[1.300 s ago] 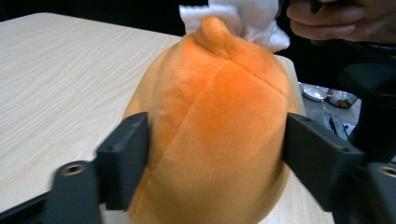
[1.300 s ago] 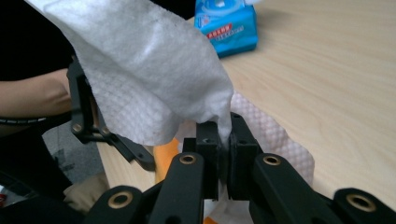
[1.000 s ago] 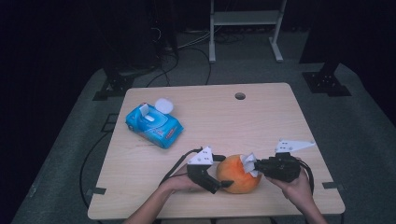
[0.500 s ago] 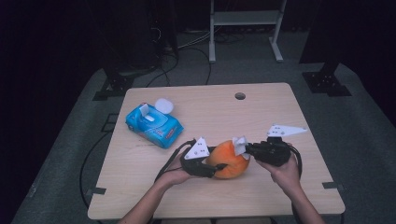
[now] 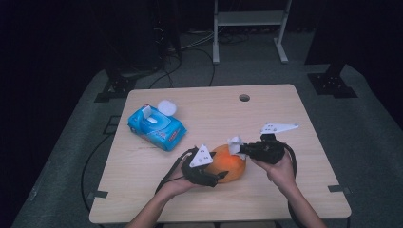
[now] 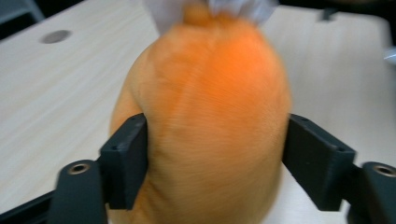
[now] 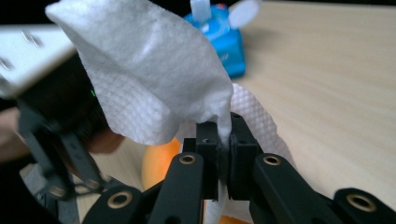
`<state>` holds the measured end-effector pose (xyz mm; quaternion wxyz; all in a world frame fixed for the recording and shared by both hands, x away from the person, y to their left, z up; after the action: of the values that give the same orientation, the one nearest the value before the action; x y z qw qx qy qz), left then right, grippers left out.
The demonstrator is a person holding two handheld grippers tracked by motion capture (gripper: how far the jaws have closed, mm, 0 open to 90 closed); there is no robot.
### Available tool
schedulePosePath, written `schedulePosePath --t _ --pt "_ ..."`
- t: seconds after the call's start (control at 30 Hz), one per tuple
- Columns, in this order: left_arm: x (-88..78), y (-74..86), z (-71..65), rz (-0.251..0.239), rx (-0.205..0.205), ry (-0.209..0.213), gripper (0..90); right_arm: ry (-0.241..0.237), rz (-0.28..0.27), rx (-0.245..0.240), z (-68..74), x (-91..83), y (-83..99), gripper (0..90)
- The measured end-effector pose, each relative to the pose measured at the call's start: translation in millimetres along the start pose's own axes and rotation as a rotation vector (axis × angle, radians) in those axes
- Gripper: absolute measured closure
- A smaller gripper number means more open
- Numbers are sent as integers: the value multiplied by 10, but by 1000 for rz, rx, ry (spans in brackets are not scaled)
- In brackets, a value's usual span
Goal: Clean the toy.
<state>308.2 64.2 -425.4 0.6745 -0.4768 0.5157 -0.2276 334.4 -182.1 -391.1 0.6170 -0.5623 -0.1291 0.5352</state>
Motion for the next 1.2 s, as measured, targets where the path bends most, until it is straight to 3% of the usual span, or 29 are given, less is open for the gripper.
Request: schedulePosePath --t 0.07,0.2,0.4,0.53,0.63,0.73,0.83,1.0,1.2 --pt "-85 -21 37 -51 -22 49 234 -23 16 6 -1 -12 84 848" --pt "-89 -82 108 -79 -47 55 227 -50 38 9 26 -92 203 847" --pt "78 2 74 -29 -67 104 242 -50 72 0 39 -217 308 841" --pt "46 45 -24 -24 -66 118 243 -46 10 20 25 -354 318 838" --pt "-13 65 -105 -11 -50 140 243 -33 -1 31 9 -383 341 838" --pt "-92 46 -146 -17 -52 191 243 -37 44 32 23 -323 399 838" --pt "-139 -11 -124 -20 -46 197 243 -61 94 23 57 -240 483 838" --pt "-97 -74 -13 -24 -66 203 287 -86 143 3 97 -275 550 838" --pt "14 -104 -3 -5 -68 211 317 -105 155 2 90 -304 633 833"
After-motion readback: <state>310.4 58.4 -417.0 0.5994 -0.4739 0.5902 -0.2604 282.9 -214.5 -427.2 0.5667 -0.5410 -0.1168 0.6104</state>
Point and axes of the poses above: each handheld gripper's, and its own axes: x roughly forward along the jaws, y roughly out of its underside, z roughly to its left, the point moved 1 cm from there along x, roughly forward along the jaws
